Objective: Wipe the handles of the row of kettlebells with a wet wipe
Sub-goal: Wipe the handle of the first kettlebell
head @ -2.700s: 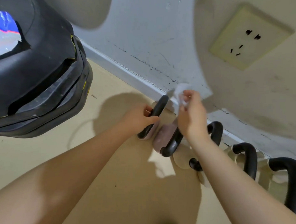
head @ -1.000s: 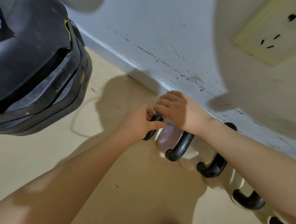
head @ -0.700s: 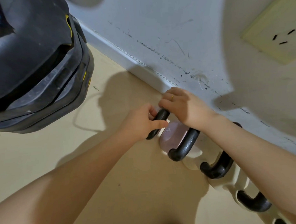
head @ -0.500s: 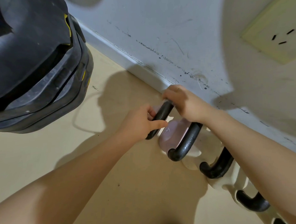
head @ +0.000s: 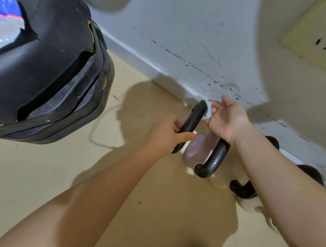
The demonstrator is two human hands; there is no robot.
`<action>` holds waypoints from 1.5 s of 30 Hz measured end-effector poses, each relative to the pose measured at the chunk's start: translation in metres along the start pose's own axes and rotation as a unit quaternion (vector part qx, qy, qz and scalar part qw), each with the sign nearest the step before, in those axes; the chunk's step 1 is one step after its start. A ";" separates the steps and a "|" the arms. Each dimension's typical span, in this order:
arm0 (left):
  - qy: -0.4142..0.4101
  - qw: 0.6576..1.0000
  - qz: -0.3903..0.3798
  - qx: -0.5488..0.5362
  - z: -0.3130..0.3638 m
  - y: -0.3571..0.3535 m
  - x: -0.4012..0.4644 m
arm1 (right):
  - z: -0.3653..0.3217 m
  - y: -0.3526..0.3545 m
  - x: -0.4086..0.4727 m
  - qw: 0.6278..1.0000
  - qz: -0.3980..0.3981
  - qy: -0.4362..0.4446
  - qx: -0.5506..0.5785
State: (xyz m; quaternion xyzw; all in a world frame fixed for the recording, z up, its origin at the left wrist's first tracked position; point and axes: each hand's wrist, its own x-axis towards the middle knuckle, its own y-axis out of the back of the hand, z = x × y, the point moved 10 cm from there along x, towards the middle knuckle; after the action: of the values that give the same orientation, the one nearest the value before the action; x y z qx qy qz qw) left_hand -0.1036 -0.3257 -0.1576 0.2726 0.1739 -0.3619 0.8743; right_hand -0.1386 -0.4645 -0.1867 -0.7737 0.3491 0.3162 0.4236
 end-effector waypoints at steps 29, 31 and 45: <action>0.084 0.977 -0.021 -0.196 -0.024 0.005 -0.047 | 0.072 0.007 -0.072 0.976 0.097 0.174 -0.083; 0.079 0.975 -0.036 -0.203 -0.023 0.003 -0.050 | 0.095 0.003 -0.086 0.956 0.057 0.207 -0.200; 0.074 0.924 -0.069 -0.369 -0.044 0.003 -0.059 | 0.119 -0.009 -0.092 0.783 0.001 0.353 -0.512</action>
State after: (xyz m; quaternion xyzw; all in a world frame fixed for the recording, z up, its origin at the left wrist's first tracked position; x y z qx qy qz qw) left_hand -0.1461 -0.2657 -0.1620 -0.0564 0.3775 -0.3103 0.8706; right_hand -0.2052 -0.3315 -0.1633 -0.9341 0.2614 0.1541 -0.1881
